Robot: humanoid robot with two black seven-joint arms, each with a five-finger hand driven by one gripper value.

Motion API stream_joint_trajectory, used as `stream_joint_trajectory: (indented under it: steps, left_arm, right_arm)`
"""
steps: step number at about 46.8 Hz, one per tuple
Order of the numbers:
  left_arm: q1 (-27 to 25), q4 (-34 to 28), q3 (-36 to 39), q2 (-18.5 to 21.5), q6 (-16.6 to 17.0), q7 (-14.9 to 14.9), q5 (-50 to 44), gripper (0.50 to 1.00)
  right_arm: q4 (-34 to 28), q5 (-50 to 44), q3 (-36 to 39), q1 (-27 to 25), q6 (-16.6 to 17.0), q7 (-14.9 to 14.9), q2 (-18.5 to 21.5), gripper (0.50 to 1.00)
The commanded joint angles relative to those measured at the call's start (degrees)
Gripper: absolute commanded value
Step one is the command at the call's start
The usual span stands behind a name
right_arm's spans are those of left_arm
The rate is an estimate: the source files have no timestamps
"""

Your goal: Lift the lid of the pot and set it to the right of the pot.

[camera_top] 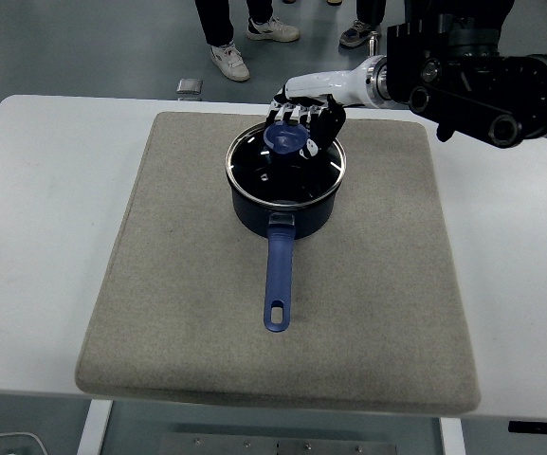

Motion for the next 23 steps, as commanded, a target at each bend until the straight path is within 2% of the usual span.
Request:
stream_joint_trajectory:
  steps: [1, 18, 23]
  left_arm:
    - [0.0, 0.0, 0.0, 0.0, 0.0, 0.0, 0.0, 1.000]
    - [0.0, 0.0, 0.1, 0.0, 0.0, 0.0, 0.0, 1.000]
    - [0.0, 0.0, 0.0, 0.0, 0.0, 0.0, 0.0, 1.000]
  right_arm:
    - [-0.2, 0.1, 0.1, 0.0, 0.1, 0.1, -0.4, 0.543]
    - [-0.2, 0.3, 0.7, 0.0, 2.9, 0.2, -6.3, 0.543]
    - [-0.2, 0.2, 0.7, -0.1, 3.5, 0.2, -8.3, 0.513]
